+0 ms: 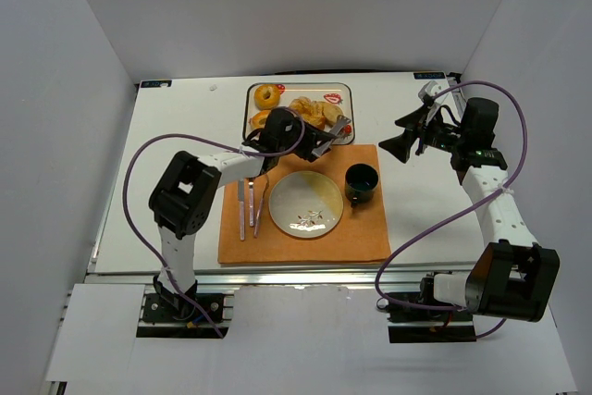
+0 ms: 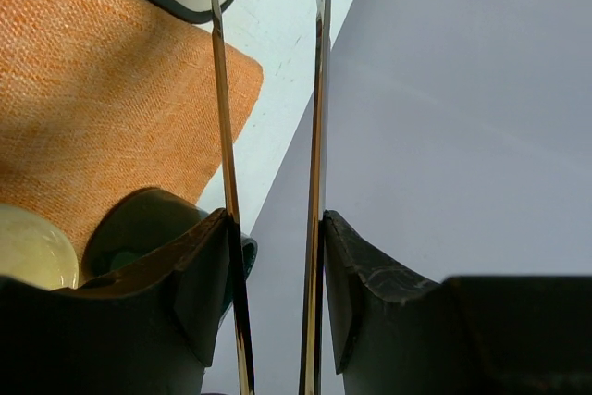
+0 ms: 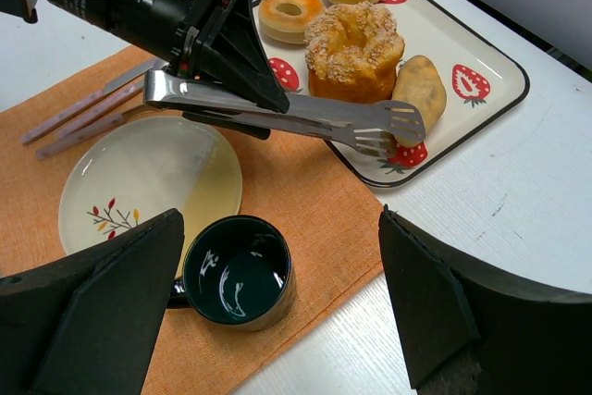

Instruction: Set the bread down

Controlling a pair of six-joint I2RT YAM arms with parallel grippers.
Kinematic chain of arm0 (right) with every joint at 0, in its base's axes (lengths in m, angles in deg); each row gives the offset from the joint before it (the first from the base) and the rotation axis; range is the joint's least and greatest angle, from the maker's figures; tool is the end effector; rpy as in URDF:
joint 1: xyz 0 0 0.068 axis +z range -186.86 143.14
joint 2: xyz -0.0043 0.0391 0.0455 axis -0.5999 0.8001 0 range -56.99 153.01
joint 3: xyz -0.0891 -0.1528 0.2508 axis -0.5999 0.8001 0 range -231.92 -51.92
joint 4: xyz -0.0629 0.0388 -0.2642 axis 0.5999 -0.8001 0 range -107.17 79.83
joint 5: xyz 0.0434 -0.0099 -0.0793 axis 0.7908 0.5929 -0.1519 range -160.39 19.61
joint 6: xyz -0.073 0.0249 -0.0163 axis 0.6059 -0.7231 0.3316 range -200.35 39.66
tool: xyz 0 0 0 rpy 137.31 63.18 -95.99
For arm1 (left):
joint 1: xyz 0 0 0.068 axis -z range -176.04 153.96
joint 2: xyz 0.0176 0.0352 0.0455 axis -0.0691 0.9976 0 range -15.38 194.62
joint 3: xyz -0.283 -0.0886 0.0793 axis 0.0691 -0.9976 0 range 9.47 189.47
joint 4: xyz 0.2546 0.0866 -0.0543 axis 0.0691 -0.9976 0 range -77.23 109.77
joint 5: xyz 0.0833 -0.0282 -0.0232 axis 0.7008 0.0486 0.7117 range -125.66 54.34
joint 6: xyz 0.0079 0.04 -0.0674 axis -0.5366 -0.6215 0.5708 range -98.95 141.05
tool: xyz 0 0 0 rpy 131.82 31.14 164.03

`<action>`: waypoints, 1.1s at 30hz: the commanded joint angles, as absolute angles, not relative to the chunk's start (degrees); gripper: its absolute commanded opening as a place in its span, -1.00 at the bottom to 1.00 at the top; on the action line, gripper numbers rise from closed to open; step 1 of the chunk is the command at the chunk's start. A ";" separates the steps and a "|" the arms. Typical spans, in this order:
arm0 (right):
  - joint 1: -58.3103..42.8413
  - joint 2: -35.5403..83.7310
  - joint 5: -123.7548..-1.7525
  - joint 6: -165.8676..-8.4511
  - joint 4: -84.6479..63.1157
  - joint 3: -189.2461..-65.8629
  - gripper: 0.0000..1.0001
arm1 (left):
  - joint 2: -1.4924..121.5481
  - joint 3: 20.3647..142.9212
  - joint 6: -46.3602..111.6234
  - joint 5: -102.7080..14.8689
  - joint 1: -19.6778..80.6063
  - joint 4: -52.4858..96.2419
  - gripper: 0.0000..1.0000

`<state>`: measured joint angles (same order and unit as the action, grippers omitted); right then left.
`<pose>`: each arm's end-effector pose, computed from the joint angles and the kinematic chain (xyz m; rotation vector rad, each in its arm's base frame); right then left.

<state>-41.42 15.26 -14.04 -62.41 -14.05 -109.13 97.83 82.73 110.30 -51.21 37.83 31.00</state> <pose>0.3032 0.0322 0.3530 -0.8334 1.5921 0.6480 0.4023 -0.2919 0.2014 -0.9693 2.2760 -1.4443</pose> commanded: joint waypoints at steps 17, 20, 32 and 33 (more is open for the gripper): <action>-42.31 14.56 -11.42 -63.47 -11.84 -108.87 0.79 | 100.20 85.50 112.28 -49.63 37.10 34.10 -0.29; -42.31 14.47 -11.24 -63.64 -11.84 -108.96 0.79 | 99.76 85.15 111.76 -50.07 37.10 35.06 -0.48; -42.49 14.12 -10.54 -63.91 -11.58 -109.93 0.79 | 95.46 91.39 91.39 -59.73 37.10 31.29 -1.00; -42.49 14.12 -10.54 -63.82 -11.58 -109.93 0.79 | 94.67 91.30 89.80 -60.35 37.10 30.16 -1.00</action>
